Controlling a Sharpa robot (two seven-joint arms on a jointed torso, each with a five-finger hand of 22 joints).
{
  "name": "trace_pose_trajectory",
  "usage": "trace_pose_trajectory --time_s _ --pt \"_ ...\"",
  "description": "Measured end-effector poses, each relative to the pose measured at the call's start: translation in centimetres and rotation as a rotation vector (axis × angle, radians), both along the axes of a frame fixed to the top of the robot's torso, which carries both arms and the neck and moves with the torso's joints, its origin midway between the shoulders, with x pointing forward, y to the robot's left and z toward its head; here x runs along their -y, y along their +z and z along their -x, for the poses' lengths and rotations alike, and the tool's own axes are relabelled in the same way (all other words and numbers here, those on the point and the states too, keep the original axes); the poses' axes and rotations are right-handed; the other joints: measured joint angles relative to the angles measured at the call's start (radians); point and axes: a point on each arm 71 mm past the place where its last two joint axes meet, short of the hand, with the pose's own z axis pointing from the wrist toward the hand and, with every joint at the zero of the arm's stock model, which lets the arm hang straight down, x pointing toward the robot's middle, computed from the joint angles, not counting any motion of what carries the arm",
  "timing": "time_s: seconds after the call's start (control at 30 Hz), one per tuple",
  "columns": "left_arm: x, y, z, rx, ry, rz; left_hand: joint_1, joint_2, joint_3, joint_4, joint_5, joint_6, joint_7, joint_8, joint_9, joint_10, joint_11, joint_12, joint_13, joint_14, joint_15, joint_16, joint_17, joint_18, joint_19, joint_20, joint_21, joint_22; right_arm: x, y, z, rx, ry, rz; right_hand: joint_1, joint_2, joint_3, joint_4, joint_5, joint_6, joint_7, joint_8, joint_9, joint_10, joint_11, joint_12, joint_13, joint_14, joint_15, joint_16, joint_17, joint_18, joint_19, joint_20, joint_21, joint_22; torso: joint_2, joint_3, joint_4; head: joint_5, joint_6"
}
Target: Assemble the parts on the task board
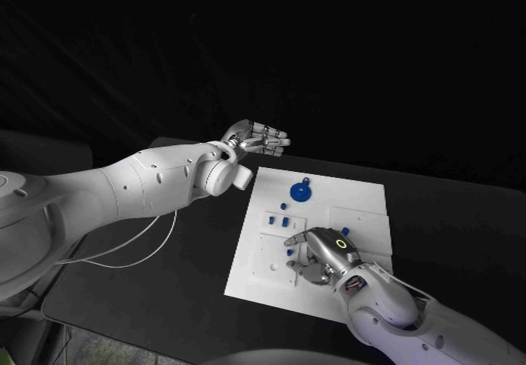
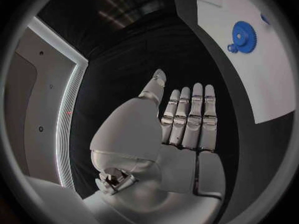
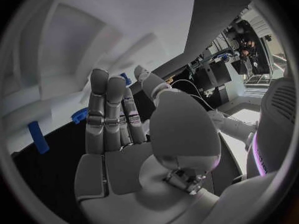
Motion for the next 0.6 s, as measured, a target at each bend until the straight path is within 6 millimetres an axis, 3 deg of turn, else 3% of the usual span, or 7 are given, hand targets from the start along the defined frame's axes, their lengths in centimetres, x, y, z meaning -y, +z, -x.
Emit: trace_pose_trajectory --time_s 0.13,0.3,0.6 --pt "-0.2 0.0 0.0 -0.001 0.002 -0.001 0.0 0.0 -0.003 0.003 0.0 0.0 0.0 0.0 0.0 0.0 0.0 0.0 0.0 0.0 0.0 0.0 0.0 0.0 0.0 0.0 0.0 0.0 0.5 1.0 0.2 0.005 -0.003 -0.024 -0.001 0.001 0.025 0.0 0.004 0.0 0.0 0.0 0.0 0.043 -0.012 0.0 -0.001 0.004 -0.004 0.007 -0.002 -0.001 0.0 0.0 0.008 0.0 0.0 0.0006 -0.0003 -0.008 0.006" --pt "-0.6 0.0 0.0 -0.001 0.008 -0.003 0.0 0.0 -0.003 0.003 0.0 0.0 0.0 0.0 0.0 0.0 0.0 0.0 0.0 0.0 0.0 0.0 0.0 0.0 0.0 0.0 0.0 0.0 1.9 3.7 -0.7 0.022 -0.039 -0.077 -0.028 0.002 0.076 -0.002 0.014 0.0 0.0 0.0 0.0 0.097 -0.025 0.0 0.0 0.017 -0.016 0.013 -0.003 -0.001 -0.001 -0.003 0.059 0.01 -0.001 0.0001 -0.0024 -0.02 0.017" --pt "-1.0 0.0 0.0 -0.001 0.014 -0.005 0.0 0.0 -0.003 0.003 0.0 0.0 0.0 0.0 0.0 0.0 0.0 0.0 0.0 0.0 0.0 0.0 0.0 0.0 0.0 0.0 0.0 0.0 5.8 7.5 -3.3 -0.021 -0.135 -0.115 -0.045 0.011 0.071 -0.014 0.037 0.0 0.0 0.0 0.0 0.104 -0.028 0.0 0.0 0.022 -0.018 0.017 0.001 -0.008 -0.001 -0.01 0.106 0.012 -0.004 -0.0009 -0.0072 -0.038 0.032"
